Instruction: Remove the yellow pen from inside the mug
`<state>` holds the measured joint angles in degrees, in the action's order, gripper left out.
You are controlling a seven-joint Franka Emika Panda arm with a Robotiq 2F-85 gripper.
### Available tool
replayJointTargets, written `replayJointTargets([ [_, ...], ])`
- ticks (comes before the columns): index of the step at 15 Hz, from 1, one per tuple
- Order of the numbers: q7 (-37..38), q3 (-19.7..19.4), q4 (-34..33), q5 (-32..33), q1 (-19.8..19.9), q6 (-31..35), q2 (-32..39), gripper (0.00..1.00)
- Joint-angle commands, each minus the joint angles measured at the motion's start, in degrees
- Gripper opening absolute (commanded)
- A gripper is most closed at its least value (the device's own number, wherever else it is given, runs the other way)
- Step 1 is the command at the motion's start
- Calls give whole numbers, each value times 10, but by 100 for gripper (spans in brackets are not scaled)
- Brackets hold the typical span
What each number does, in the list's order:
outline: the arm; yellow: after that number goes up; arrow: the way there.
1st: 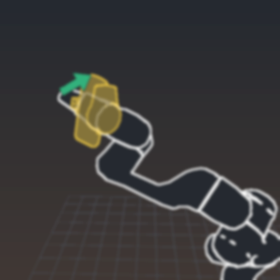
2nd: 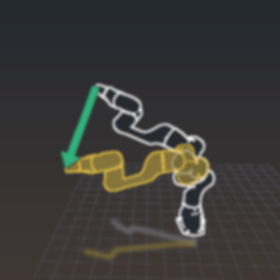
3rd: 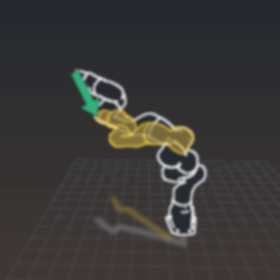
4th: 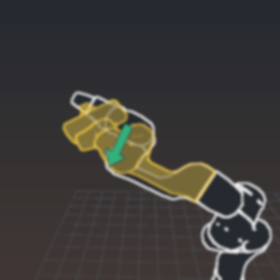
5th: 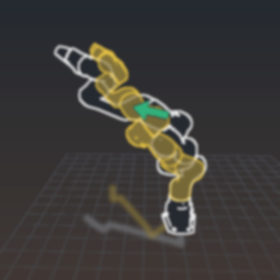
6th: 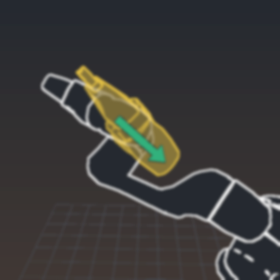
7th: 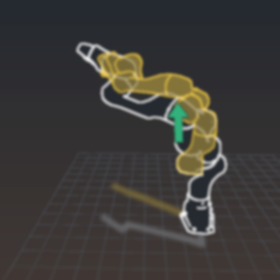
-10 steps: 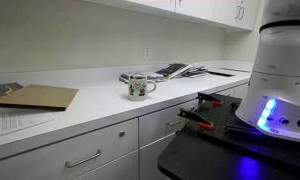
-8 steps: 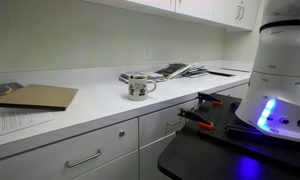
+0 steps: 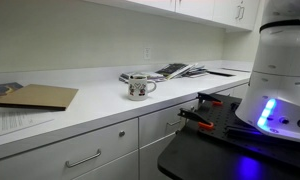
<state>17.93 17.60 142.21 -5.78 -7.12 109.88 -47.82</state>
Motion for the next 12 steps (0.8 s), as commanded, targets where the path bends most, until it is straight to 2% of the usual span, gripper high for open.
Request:
replayJointTargets([
  [1, -59, -50, 24, -8, -2, 36, 48, 100],
  [6, -128, -109, 86, 4, 20, 188, 143, 100],
  [9, -120, -113, 107, 28, 38, 286, 218, 100],
  [12, -100, -106, 114, 78, 62, 351, 282, 100],
])
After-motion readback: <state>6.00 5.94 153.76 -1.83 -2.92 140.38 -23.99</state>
